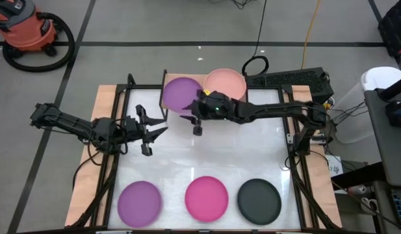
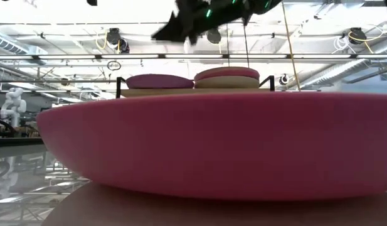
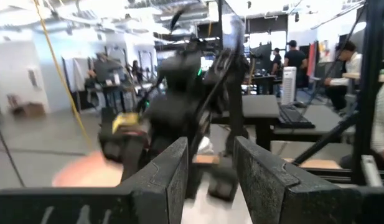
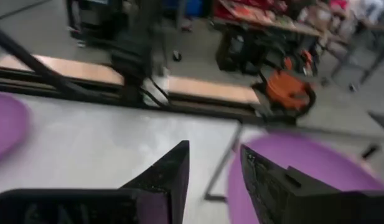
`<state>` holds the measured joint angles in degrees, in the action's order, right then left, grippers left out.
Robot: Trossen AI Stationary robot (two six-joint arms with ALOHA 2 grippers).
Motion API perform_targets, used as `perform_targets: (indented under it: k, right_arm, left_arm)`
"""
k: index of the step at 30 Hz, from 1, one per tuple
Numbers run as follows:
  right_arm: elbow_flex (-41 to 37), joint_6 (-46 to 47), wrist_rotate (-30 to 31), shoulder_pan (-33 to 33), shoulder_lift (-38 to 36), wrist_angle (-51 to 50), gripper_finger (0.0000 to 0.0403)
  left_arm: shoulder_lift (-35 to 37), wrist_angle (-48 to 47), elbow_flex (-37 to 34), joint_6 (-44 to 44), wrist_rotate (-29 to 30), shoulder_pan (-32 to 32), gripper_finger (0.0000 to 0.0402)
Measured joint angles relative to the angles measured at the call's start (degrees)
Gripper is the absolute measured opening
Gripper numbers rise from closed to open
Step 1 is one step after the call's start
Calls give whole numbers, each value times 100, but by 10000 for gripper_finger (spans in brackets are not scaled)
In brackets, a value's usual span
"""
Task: Place and stack plates onto a shelf
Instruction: Stack the pink plate on top of the purple plate on the shelf
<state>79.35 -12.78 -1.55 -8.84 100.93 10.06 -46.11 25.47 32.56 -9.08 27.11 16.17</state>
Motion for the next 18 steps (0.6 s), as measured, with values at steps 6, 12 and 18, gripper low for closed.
perform_targets:
  k: [6, 12, 18]
  right_arm:
    - [0, -442, 367, 772, -972, -970, 120]
    - [-145, -277, 1229, 1692, -1868, -1834, 117]
    - [-915, 252, 1390, 2648, -2521, -1612, 117]
  left_arm:
    - [-3, -367, -2, 714, -17, 175, 136]
    - [-490, -508, -2, 965, -427, 309, 136]
    - [-1612, -1518, 665, 1128, -1086, 458, 136]
